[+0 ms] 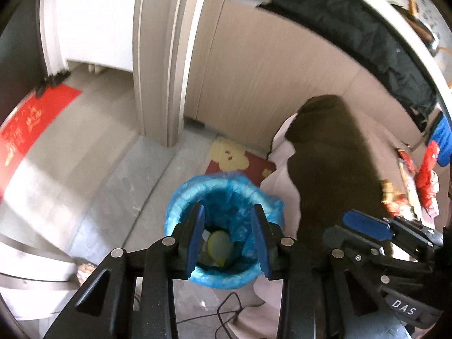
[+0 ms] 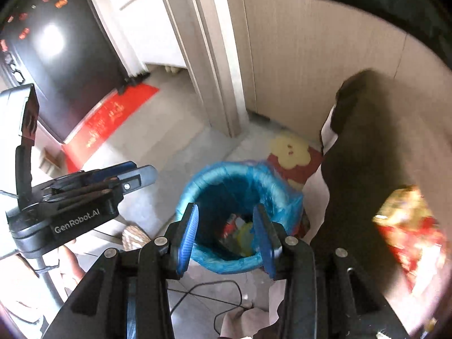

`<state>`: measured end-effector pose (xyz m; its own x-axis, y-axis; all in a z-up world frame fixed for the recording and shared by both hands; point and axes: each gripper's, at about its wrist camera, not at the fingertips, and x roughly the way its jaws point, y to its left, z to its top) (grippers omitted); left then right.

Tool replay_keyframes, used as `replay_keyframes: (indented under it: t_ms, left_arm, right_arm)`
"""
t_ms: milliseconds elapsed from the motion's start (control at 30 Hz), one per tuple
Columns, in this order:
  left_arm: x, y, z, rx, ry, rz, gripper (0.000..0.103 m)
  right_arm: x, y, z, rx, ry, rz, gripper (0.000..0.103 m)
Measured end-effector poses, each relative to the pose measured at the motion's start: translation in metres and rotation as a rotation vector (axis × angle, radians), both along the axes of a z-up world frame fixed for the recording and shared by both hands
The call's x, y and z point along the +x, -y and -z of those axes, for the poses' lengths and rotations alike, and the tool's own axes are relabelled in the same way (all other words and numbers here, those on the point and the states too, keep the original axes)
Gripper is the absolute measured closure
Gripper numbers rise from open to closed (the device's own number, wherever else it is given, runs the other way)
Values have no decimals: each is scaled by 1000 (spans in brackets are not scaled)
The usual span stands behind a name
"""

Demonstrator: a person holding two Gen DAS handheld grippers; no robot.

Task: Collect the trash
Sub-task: 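Carry the packaging and lid over the blue bin and open both tools, then grasp the red-gold snack bag with the left tool while the right tool grasps the pink-yellow chip bag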

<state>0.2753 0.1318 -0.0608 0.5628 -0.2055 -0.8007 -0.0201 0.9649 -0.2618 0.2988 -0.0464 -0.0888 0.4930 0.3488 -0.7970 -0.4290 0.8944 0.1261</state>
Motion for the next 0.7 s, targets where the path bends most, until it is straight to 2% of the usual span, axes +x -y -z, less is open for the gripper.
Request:
replay_keyframes:
  t_ms: [200, 367, 533, 700]
  left_arm:
    - [-28, 35, -46, 13, 67, 15, 66]
    - [-46, 79, -69, 21, 113, 63, 66]
    - [-58, 136, -78, -14, 115, 140, 65]
    - [-57, 185, -74, -43, 98, 199, 64]
  right_arm:
    - [-35, 37, -53, 44, 115, -4, 64]
    - [-60, 81, -83, 23, 210, 27, 64]
    - [-83, 133, -96, -27, 271, 64, 64]
    - [-92, 184, -92, -85, 301, 105, 63]
